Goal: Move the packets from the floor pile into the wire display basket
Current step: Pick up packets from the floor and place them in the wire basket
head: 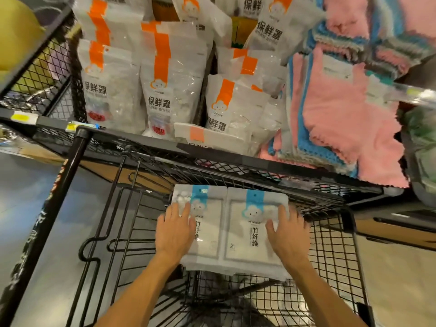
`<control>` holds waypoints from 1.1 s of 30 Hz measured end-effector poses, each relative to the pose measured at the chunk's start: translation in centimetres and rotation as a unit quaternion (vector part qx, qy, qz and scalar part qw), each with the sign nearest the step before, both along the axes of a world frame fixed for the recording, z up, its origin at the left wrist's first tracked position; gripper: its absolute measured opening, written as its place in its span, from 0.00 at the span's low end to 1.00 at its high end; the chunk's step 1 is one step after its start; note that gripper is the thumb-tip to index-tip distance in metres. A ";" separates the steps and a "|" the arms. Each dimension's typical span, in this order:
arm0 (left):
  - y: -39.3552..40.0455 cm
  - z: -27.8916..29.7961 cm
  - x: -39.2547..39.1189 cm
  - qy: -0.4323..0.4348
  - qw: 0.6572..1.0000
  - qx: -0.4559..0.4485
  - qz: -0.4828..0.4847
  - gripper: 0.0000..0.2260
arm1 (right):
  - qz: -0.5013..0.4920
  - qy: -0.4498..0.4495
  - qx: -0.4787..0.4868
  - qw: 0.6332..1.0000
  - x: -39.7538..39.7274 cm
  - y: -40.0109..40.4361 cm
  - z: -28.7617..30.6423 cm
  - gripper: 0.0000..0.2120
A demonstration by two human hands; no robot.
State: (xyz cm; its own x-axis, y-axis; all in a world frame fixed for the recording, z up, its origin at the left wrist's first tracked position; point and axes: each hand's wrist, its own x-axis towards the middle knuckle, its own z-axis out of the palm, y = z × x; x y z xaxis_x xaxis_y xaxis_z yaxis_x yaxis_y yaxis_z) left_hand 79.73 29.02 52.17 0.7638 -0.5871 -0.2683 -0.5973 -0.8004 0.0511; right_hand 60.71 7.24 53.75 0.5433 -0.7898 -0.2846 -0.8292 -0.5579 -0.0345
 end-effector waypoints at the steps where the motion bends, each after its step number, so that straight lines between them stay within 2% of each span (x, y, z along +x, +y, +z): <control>1: -0.2 0.9 -0.1 -0.002 1.000 -0.009 0.001 0.24 | 0.011 -0.006 -0.003 1.000 -0.2 -0.5 0.7 0.29; 8: -1.8 9.6 -3.2 -0.036 0.997 -0.062 0.037 0.20 | 0.049 -0.043 -0.008 0.998 -2.4 -3.2 7.1 0.31; 11: -2.0 13.1 -5.3 -0.048 0.996 -0.070 0.040 0.23 | 0.065 -0.052 0.007 0.997 -3.5 -3.6 10.3 0.31; 16: -3.4 19.0 -8.8 -0.064 0.993 -0.096 0.017 0.25 | 0.089 -0.114 -0.021 0.989 -6.5 -3.7 16.4 0.28; 20: -5.0 23.3 -11.9 -0.066 0.989 -0.134 -0.013 0.26 | 0.088 -0.148 -0.035 0.984 -9.9 -3.1 21.2 0.31; 26: -4.9 27.3 -15.6 -0.081 0.975 -0.172 -0.115 0.27 | 0.019 -0.201 -0.058 0.978 -16.4 0.5 26.8 0.33; 33: -3.4 28.4 -21.0 -0.043 0.949 -0.190 -0.249 0.27 | -0.145 -0.239 -0.083 0.957 -27.1 7.8 29.1 0.33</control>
